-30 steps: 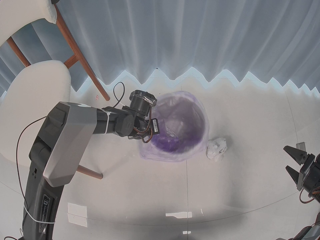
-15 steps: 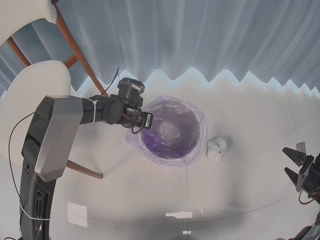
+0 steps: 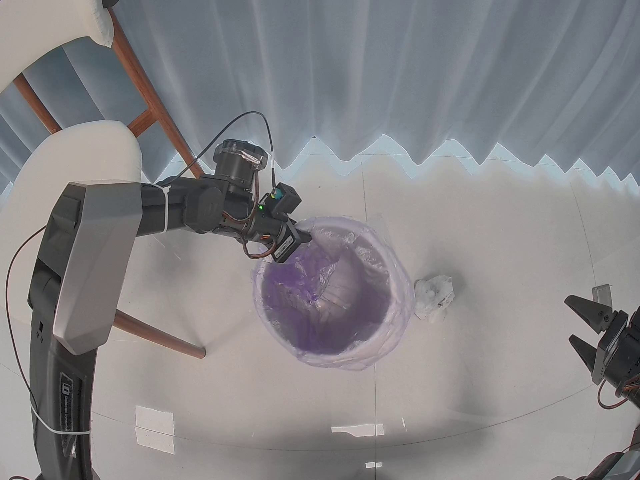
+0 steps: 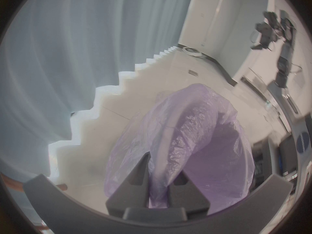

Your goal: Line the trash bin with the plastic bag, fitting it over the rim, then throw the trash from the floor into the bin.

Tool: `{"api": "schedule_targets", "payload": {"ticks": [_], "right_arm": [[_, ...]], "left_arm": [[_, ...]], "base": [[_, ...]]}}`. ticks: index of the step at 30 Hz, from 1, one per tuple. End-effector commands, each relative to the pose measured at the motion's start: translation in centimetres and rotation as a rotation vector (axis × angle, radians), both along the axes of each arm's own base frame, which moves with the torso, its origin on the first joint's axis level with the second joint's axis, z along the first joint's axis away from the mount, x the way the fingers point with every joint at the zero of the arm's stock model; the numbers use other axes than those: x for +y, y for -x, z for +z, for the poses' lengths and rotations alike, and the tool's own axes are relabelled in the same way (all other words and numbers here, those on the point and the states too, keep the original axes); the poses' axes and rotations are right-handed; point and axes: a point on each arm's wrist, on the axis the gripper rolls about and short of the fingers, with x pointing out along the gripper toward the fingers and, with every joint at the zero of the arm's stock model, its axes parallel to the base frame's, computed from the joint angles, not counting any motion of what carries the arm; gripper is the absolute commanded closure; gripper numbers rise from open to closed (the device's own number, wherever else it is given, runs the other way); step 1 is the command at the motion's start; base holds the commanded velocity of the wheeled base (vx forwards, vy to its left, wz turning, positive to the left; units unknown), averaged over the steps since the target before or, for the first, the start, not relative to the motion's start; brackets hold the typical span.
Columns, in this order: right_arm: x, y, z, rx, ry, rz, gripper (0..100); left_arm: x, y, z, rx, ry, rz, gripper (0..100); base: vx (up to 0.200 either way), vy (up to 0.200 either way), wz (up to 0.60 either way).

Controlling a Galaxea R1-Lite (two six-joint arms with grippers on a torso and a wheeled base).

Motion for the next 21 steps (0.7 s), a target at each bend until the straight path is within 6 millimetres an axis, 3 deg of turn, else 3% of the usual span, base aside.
{"api": "schedule_targets", "payload": {"ticks": [1, 14, 15, 21], "right_arm": [[0.0, 0.0, 0.0, 0.0, 0.0, -0.002, 0], [-0.1, 0.0, 0.0, 0.004, -0.001, -0.007, 0], [-0.1, 0.0, 0.0, 0.004, -0.001, -0.007, 0], [-0.2, 0.0, -0.2, 0.012, 0.003, -0.017, 0]], "left_arm": [[2.4, -0.5, -1.6, 0.009, -0.06, -0.158, 100], [3.5, -0.5, -2.8, 0.031, -0.127, -0.205, 100], [3.5, -0.5, -2.9, 0.032, -0.127, -0.205, 0], [3.5, -0.4, -2.4, 0.027, -0.097, -0.23, 0]], "base": [[0.0, 0.0, 0.0], [0.0, 0.0, 0.0], [0.0, 0.0, 0.0], [0.0, 0.0, 0.0]]}}
